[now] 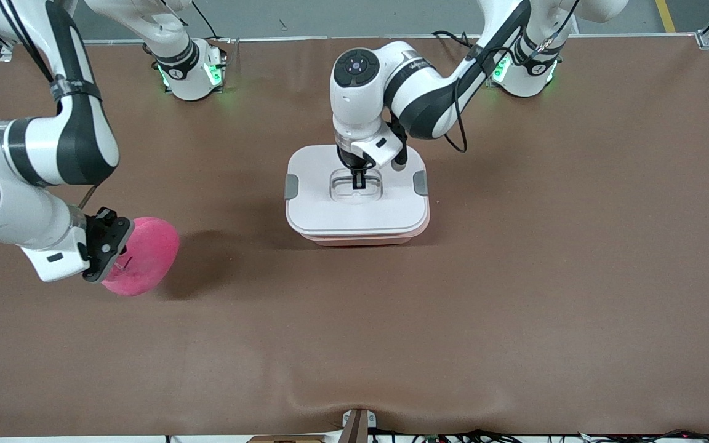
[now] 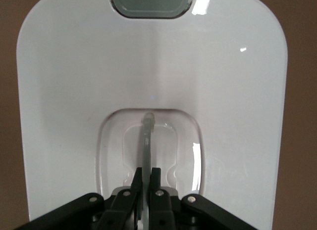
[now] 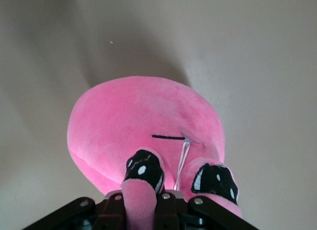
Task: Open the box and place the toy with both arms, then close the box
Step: 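Lift the lid off with the left gripper while the right gripper lifts the toy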
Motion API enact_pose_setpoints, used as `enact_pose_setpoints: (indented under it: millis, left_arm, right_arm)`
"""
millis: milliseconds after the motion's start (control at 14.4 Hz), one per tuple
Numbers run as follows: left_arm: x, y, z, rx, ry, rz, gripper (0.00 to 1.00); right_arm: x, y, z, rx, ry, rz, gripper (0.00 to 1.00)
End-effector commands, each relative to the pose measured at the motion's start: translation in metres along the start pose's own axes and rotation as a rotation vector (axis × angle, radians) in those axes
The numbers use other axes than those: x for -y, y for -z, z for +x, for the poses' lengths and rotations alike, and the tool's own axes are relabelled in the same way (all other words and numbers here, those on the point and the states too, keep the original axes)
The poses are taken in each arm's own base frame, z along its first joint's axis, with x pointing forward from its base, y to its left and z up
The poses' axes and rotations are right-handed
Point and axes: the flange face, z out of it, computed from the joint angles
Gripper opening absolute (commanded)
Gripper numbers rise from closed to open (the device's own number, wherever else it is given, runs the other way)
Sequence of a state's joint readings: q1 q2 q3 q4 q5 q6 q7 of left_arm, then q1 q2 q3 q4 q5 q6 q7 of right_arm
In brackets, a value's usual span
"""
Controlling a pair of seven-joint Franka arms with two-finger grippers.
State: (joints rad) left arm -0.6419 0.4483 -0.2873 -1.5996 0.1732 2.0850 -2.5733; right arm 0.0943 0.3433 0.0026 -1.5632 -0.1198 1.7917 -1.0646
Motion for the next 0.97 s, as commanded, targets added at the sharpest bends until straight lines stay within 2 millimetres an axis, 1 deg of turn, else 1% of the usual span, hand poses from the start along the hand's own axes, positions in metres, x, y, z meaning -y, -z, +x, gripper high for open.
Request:
enact_pose_setpoints:
  millis: [0,69,208,278,347,416,624,763,833,902]
  left_arm:
    - [0.005,0.016,0.003,-0.002,0.01,-0.026,0.0]
    - [0.002,0.021,0.006,-0.002,0.016,-0.03,0.0]
    - [-0.002,0.029,0.012,-0.006,0.024,-0.034,0.0]
    - [-0.006,0.03,0.017,-0.015,0.032,-0.031,0.0]
    - [-0.017,0.031,0.028,-0.02,0.048,-0.033,0.0]
    - [-0.023,0.031,0.034,-0.023,0.06,-0.032,0.0]
    - [-0.037,0.03,0.05,-0.035,0.08,-0.029,0.0]
    - [-0.054,0.034,0.072,-0.05,0.103,-0.029,0.0]
    - [-0.06,0.04,0.083,-0.05,0.099,-0.034,0.0]
    - [-0.066,0.041,0.096,-0.059,0.099,-0.035,0.0]
  right_arm:
    - [0.002,0.009,-0.002,0.014,0.03,-0.012,0.0]
    - [0.002,0.01,0.0,0.014,0.032,-0.018,0.0]
    - [-0.001,0.018,0.003,0.007,0.026,-0.036,0.0]
    - [-0.003,0.023,0.004,0.002,0.024,-0.047,0.0]
    - [-0.005,0.028,0.004,-0.003,0.021,-0.056,0.0]
    - [-0.006,0.029,0.007,-0.005,0.022,-0.061,0.0]
    - [-0.002,0.033,0.017,-0.006,0.038,-0.07,0.0]
    - [-0.001,0.036,0.019,-0.01,0.039,-0.073,0.0]
    - [-0.001,0.035,0.02,-0.009,0.039,-0.072,0.0]
    - [0.0,0.036,0.022,-0.008,0.044,-0.075,0.0]
